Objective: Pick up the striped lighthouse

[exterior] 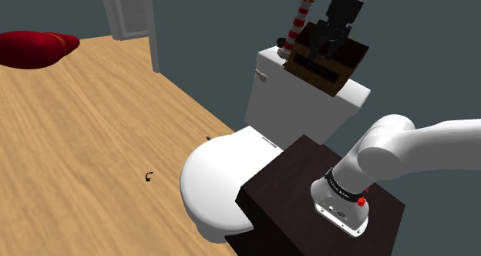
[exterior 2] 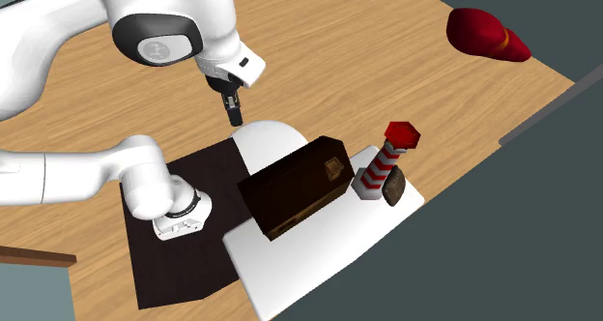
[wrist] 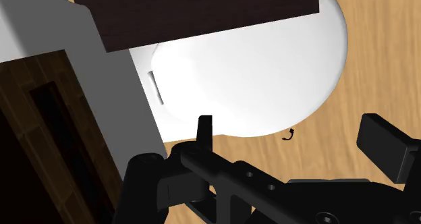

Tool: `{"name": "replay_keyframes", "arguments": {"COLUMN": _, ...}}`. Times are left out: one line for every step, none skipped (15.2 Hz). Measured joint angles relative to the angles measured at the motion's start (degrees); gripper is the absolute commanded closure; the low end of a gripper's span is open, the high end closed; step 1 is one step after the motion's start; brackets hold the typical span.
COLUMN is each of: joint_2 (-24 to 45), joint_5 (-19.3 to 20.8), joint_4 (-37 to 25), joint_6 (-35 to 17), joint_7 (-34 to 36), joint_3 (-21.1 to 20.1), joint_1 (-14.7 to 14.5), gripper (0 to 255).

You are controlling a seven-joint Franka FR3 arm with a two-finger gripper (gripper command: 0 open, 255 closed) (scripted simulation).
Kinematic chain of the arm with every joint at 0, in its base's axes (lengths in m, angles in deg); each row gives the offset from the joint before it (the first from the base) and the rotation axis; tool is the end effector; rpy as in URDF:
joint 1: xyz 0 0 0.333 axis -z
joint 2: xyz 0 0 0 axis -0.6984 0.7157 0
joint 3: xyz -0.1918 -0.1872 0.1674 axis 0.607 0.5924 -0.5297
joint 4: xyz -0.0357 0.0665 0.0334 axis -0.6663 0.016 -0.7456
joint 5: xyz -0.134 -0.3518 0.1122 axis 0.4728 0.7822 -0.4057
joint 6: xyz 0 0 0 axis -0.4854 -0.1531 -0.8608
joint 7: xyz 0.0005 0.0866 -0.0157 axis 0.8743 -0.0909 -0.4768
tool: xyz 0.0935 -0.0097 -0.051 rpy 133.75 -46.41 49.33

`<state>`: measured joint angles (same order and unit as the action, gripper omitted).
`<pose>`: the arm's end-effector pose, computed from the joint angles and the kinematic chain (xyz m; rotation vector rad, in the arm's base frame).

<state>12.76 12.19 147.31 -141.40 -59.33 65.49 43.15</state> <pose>0.2948 -0.0148 0.6054 -3.0236 0.2411 0.0933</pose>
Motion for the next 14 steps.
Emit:
{"name": "replay_keyframes", "arguments": {"joint_2": 0.00, "joint_5": 0.00, "joint_4": 0.00, "joint_6": 0.00, "joint_7": 0.00, "joint_3": 0.00, "joint_1": 0.00, "gripper": 0}}
{"name": "replay_keyframes", "arguments": {"joint_2": 0.65, "joint_5": 0.15, "joint_4": -0.40, "joint_6": -0.64, "joint_7": -0.06, "joint_3": 0.30, "joint_1": 0.20, "gripper": 0}}
{"name": "replay_keyframes", "arguments": {"joint_2": 1.83, "joint_5": 0.34, "joint_4": -1.22, "joint_6": -1.60, "joint_7": -0.15, "joint_3": 0.77, "joint_1": 0.50, "gripper": 0}}
{"name": "replay_keyframes", "arguments": {"joint_2": 2.78, "joint_5": 0.55, "joint_4": -2.11, "joint_6": -2.39, "joint_7": -0.18, "joint_3": 1.28, "joint_1": 0.85, "gripper": 0}}
{"name": "replay_keyframes", "arguments": {"joint_2": 3.97, "joint_5": 0.67, "joint_4": -2.94, "joint_6": -3.51, "joint_7": -0.14, "joint_3": 1.74, "joint_1": 1.17, "gripper": 0}}
{"name": "replay_keyframes", "arguments": {"joint_2": 5.10, "joint_5": 0.90, "joint_4": -3.78, "joint_6": -4.60, "joint_7": -0.31, "joint_3": 2.42, "joint_1": 1.57, "gripper": 0}}
{"name": "replay_keyframes", "arguments": {"joint_2": 6.41, "joint_5": 0.99, "joint_4": -5.15, "joint_6": -5.39, "joint_7": -0.27, "joint_3": 2.95, "joint_1": 1.89, "gripper": 0}}
{"name": "replay_keyframes", "arguments": {"joint_2": 7.73, "joint_5": 1.09, "joint_4": -6.41, "joint_6": -6.29, "joint_7": -0.33, "joint_3": 3.55, "joint_1": 2.21, "gripper": 0}}
{"name": "replay_keyframes", "arguments": {"joint_2": 8.94, "joint_5": 1.15, "joint_4": -7.37, "joint_6": -7.37, "joint_7": -0.38, "joint_3": 4.14, "joint_1": 2.53, "gripper": 0}}
{"name": "replay_keyframes", "arguments": {"joint_2": 10.12, "joint_5": 1.18, "joint_4": -8.48, "joint_6": -8.28, "joint_7": -0.37, "joint_3": 4.70, "joint_1": 2.84, "gripper": 0}}
{"name": "replay_keyframes", "arguments": {"joint_2": 11.49, "joint_5": 1.17, "joint_4": -9.53, "joint_6": -9.42, "joint_7": -0.42, "joint_3": 5.30, "joint_1": 3.12, "gripper": 0}}
{"name": "replay_keyframes", "arguments": {"joint_2": 12.65, "joint_5": 1.11, "joint_4": -10.66, "joint_6": -10.30, "joint_7": -0.38, "joint_3": 5.84, "joint_1": 3.39, "gripper": 0}}
{"name": "replay_keyframes", "arguments": {"joint_2": 14.12, "joint_5": 0.96, "joint_4": -12.13, "joint_6": -11.16, "joint_7": -0.36, "joint_3": 6.40, "joint_1": 3.60, "gripper": 0}}
{"name": "replay_keyframes", "arguments": {"joint_2": 15.40, "joint_5": 0.80, "joint_4": -13.56, "joint_6": -11.85, "joint_7": -0.21, "joint_3": 6.87, "joint_1": 3.81, "gripper": 0}}
